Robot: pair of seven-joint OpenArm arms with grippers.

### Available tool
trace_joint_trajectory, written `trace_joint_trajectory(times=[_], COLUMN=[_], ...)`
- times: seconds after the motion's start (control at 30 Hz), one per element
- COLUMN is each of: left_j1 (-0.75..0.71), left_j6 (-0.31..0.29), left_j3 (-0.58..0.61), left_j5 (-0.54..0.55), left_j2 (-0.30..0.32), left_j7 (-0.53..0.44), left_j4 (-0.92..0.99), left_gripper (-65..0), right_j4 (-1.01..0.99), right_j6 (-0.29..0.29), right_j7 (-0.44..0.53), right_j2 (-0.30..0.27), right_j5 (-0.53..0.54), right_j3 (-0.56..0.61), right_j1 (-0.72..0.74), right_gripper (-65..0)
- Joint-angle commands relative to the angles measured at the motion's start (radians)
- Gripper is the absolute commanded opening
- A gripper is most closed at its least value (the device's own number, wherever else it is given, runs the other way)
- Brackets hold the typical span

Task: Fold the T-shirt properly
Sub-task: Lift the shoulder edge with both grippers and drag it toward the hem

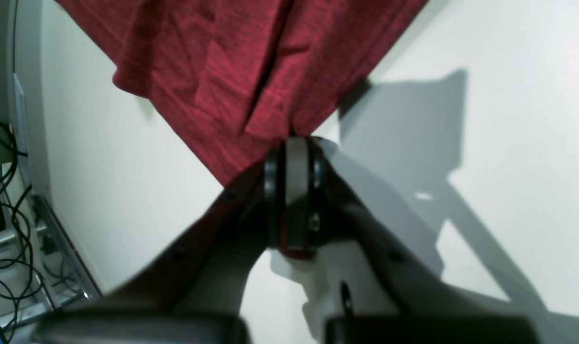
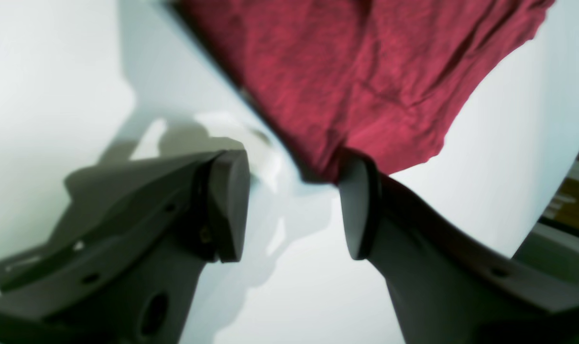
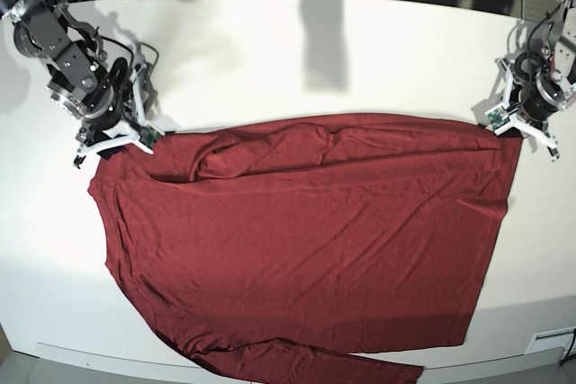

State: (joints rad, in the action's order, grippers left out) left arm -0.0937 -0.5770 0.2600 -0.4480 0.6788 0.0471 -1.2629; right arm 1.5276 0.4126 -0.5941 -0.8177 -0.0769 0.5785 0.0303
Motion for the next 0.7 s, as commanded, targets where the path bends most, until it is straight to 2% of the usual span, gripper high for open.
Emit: trace_joint_trajectory(times=[0.0,0.23,0.43,0.57,0.67], left_j1=[-0.020,-0.020,-0.020,-0.020,-0.020], left_j6=[-0.097,-0.097,-0.097,-0.097,-0.097], left_j3=[0.016,0.016,0.016,0.016,0.016], left_j5=[-0.015,-0.015,-0.015,-0.015,-0.015], left_j2=[-0.005,-0.006,-0.005,-0.006,-0.006], left_j7=[0.057,0.057,0.057,0.057,0.057], left_j4=[0.020,0.020,0.020,0.020,0.020], left_gripper=[-65.0,-65.0,-65.0,-65.0,-65.0], right_j4=[-0.011,-0.130,-0.142,-0.143,-0.143], right_j6=[0.002,0.004,0.010,0.098,0.100], right_j7=[-0.006,-0.017,-0.028,-0.047,-0.060], right_j2=[-0.006,0.056,0.059,0.059,0.060], right_j5=[-0.006,-0.021,-0.021,-0.014,0.009], right_j3=[0.005,0.058,0.077,0.077,0.077], right_j1=[0.030,0.150,0.174,0.174,0.174], right_gripper=[-34.4,-34.5,-35.1,-46.7,-54.0])
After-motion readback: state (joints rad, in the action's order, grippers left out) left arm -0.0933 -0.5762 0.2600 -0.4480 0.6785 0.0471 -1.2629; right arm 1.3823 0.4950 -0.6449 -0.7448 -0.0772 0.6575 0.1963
